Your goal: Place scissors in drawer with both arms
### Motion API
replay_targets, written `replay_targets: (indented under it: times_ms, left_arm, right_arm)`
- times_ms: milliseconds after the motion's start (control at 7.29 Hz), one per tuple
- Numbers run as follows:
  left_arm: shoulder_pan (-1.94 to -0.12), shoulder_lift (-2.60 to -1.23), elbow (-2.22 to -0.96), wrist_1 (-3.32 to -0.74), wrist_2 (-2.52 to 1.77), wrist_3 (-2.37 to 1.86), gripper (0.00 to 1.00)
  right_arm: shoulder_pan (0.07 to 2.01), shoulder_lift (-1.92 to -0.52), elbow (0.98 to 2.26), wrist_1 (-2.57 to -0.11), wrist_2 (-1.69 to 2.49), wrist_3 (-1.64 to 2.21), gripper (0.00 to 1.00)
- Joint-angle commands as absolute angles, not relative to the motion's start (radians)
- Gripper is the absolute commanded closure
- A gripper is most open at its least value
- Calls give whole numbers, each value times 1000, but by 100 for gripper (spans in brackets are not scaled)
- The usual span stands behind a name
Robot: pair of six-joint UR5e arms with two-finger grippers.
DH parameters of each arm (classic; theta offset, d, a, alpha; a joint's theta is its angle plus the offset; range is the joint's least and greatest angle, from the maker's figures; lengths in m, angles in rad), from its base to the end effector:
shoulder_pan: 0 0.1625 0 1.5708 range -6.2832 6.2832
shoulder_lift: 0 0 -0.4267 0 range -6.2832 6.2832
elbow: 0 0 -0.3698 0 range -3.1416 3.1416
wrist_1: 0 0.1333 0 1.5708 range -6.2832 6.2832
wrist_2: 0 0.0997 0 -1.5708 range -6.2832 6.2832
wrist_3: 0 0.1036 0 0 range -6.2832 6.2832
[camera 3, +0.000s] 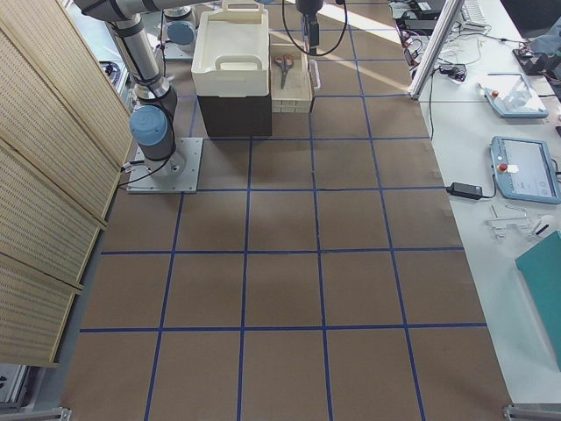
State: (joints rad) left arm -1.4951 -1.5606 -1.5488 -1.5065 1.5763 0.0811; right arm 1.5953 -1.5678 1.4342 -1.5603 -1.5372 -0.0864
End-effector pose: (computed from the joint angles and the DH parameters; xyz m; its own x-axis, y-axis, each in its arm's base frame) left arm -0.0965 -0.4832 0.5076 -0.9999 0.0045 -0.0133 0.0057 0.9954 -0.0956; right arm 0.1485 -0.4759 0.5479 -0.9932 -0.1141 -0.0226 -0.1104 0.9860 -0.1252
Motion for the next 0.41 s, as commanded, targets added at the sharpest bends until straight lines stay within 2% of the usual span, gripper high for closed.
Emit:
replay_targets:
  times_ms: [0,274]
  left_arm:
    - [-1494,-1554,-1552,-1509,1572,81,0]
    - [-1493,-1554,-1554,-1509,1559,81,0]
  right_arm:
    - [1595,-1566,1434,-1563,-1537,-86,0]
    - [1595,-1568,1434,-1559,-1537,-87,0]
